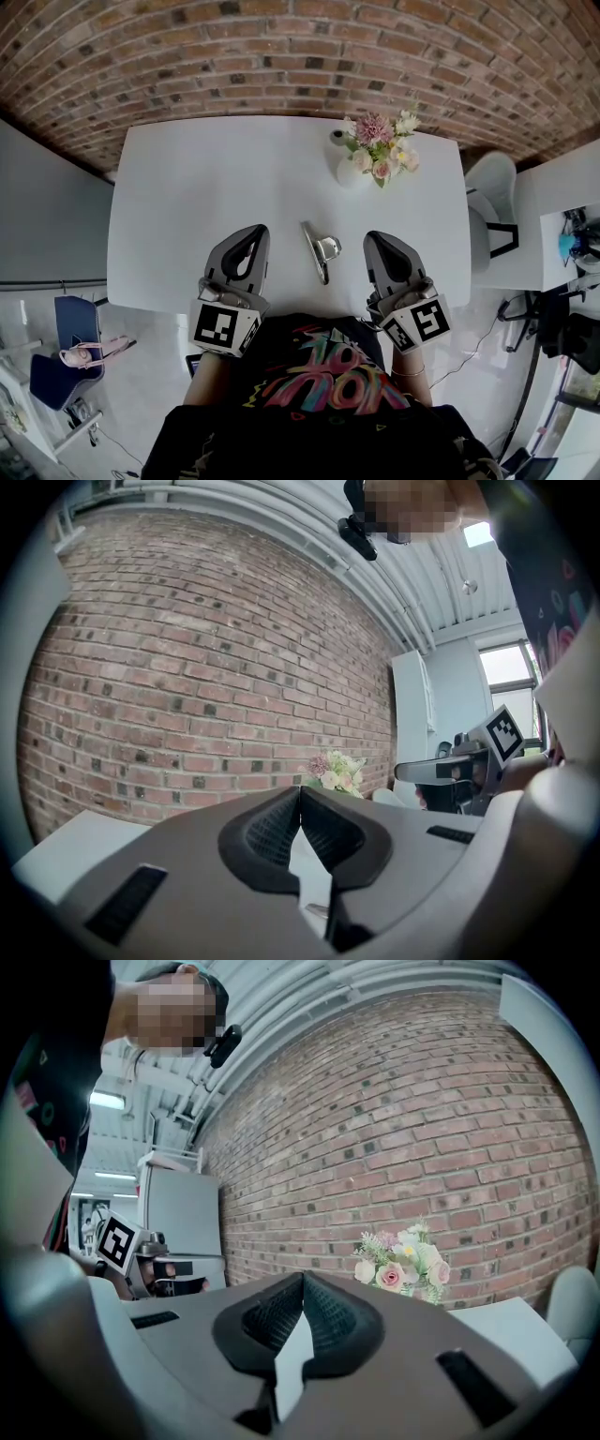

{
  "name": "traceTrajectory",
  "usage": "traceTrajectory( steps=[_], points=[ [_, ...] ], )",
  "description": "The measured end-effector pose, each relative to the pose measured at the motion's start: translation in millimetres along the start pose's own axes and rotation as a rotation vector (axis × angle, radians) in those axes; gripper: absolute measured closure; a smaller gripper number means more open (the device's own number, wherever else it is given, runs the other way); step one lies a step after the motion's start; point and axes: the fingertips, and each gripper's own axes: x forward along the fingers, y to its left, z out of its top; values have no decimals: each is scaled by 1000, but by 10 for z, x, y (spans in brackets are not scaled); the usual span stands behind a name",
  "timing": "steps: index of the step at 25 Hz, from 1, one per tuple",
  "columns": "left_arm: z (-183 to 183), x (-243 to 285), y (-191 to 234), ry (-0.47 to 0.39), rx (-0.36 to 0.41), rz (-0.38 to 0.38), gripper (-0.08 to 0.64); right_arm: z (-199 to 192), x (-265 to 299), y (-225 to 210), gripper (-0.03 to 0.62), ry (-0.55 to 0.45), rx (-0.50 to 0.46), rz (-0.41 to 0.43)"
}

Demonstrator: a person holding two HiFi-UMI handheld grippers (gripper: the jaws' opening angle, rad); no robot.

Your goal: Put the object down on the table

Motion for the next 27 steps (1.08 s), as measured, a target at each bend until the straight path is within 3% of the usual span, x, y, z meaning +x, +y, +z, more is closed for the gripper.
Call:
traceTrajectory(
  steps=[27],
  points=[
    [9, 56, -60, -8, 31, -61, 535, -71, -23, 10, 575, 19, 10, 23]
  ],
)
